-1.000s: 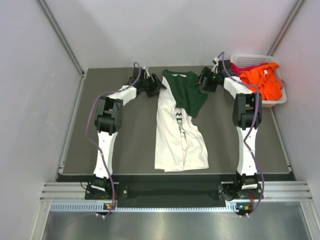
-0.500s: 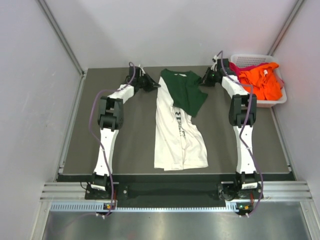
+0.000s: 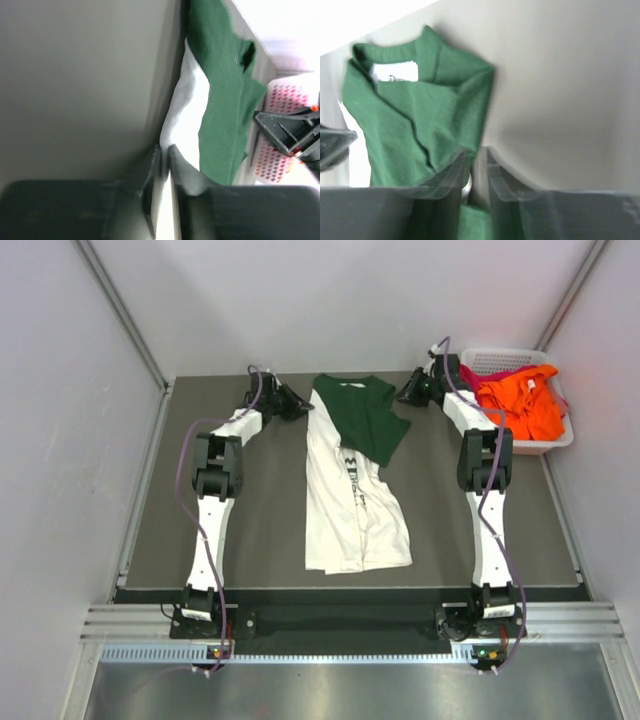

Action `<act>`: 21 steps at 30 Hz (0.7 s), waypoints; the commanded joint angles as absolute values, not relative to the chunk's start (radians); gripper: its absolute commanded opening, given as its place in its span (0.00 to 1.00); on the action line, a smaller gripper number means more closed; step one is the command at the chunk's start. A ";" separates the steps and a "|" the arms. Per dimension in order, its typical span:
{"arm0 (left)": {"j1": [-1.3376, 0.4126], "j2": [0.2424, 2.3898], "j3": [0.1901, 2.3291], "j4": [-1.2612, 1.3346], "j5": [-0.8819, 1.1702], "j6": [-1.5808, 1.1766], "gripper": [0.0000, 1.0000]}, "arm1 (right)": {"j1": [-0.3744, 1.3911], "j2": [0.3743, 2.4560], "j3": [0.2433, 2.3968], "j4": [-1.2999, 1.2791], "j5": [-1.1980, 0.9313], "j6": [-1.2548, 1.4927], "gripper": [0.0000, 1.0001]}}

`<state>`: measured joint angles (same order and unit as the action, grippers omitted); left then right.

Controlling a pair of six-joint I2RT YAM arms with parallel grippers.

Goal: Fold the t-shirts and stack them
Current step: Fold the tshirt

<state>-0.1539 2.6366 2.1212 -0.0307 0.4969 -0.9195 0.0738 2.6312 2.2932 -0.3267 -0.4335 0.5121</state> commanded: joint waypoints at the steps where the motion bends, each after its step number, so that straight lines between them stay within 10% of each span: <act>1: -0.137 2.675 2.166 0.015 0.462 -0.943 0.21 | 0.072 2.661 2.356 -0.226 -0.469 0.555 0.31; 2: -0.137 2.678 2.187 0.008 0.462 -0.940 0.42 | 0.071 2.661 2.358 -0.219 -0.475 0.558 0.38; 5: -0.137 2.677 2.189 0.005 0.456 -0.930 0.63 | 0.071 2.663 2.361 -0.199 -0.479 0.572 0.61; 21: -0.115 2.344 1.964 -0.087 0.387 -0.750 0.71 | 0.055 2.441 2.195 -0.251 -0.515 0.448 0.68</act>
